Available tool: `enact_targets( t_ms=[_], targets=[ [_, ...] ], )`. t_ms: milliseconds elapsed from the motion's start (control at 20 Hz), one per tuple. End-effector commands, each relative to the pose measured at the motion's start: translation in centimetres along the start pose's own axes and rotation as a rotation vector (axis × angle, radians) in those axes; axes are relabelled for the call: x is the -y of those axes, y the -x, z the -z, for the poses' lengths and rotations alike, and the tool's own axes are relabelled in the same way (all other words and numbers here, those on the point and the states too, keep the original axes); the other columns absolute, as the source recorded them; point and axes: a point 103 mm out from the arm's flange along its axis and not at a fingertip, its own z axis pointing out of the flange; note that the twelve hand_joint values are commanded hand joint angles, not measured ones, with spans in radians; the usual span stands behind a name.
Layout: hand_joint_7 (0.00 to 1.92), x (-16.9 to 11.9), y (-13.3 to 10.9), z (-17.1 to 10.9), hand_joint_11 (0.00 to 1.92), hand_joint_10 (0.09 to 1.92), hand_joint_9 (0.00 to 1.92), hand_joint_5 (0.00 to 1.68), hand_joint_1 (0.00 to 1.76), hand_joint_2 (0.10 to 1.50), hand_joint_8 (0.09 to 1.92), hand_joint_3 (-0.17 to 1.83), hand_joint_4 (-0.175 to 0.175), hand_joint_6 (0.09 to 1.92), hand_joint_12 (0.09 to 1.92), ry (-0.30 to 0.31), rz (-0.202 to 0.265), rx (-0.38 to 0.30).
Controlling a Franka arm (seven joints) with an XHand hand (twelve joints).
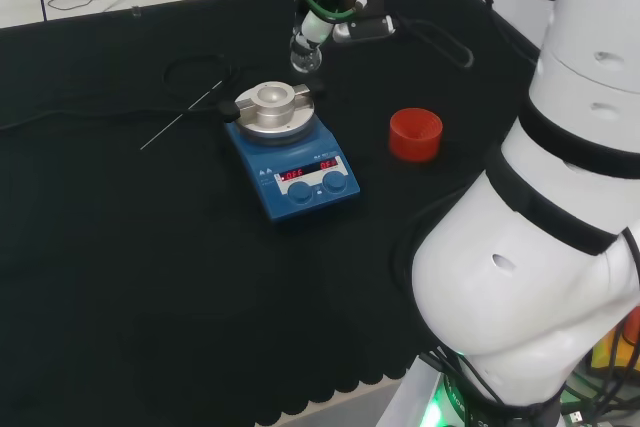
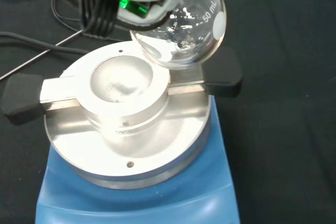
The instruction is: Place the round-bottom flask on the heater.
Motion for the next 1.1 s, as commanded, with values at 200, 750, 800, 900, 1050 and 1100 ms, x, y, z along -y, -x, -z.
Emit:
enact_targets(
  t_ms=[200,750,800,900,1050,1100],
  targets=[
    [0.38,-3.5,-5.1,-2.3,0.33,0.58,0.64,1.22,1.11,0.65,0.66,0.71,0.175,0.79,1.33,-0.057,0.024,0.025],
    [0.38,-5.5,-2.5,-4.4,0.33,0.59,0.63,1.22,1.11,0.65,0.66,0.72,0.175,0.79,1.33,-0.087,0.036,-0.005],
    [0.38,-5.5,-2.4,-4.5,0.33,0.59,0.63,1.22,1.11,0.65,0.66,0.72,0.175,0.79,1.33,-0.090,0.033,-0.005],
    [0.38,-5.5,-3.3,-4.6,0.33,0.59,0.63,1.22,1.11,0.65,0.66,0.72,0.175,0.79,1.33,-0.089,0.026,0.013],
    [0.38,-5.6,-3.4,-4.7,0.33,0.59,0.63,1.22,1.11,0.65,0.66,0.72,0.175,0.79,1.33,-0.091,0.024,0.011],
    [0.38,-5.6,-3.4,-4.7,0.33,0.59,0.63,1.22,1.11,0.65,0.66,0.72,0.175,0.79,1.33,-0.091,0.025,0.010]
  ],
)
